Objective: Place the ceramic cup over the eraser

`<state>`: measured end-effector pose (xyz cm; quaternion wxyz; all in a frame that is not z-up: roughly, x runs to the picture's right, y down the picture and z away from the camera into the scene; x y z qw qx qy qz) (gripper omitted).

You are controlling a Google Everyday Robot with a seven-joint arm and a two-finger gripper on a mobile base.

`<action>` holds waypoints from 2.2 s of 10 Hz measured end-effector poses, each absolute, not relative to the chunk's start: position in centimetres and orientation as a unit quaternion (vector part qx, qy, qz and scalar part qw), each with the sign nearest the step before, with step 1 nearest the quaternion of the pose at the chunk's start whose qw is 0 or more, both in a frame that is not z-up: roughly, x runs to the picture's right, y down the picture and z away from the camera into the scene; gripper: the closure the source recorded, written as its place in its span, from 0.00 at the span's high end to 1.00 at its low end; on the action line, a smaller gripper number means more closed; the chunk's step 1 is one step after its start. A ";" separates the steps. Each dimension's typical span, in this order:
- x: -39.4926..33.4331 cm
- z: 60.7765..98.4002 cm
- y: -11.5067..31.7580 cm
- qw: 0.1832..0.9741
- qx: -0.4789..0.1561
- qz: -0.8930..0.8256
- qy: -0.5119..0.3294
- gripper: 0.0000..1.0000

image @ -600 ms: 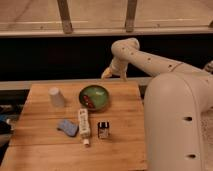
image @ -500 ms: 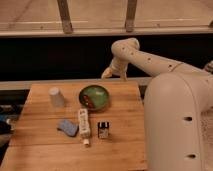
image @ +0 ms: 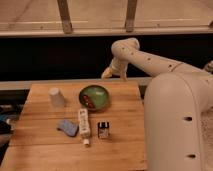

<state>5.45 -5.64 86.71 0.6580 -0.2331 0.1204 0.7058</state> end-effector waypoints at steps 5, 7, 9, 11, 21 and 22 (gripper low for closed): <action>5.4 86.7 -5.6 0.658 -0.233 0.706 0.120 0.80; 5.4 86.7 -5.6 0.658 -0.233 0.706 0.120 0.80; 5.4 86.7 -5.6 0.658 -0.233 0.706 0.120 0.80; 5.4 86.7 -5.6 0.658 -0.233 0.706 0.120 0.80; -3.6 83.6 -9.0 0.724 -0.267 0.633 0.064 0.80; -6.6 82.5 -9.3 0.742 -0.278 0.609 0.049 0.80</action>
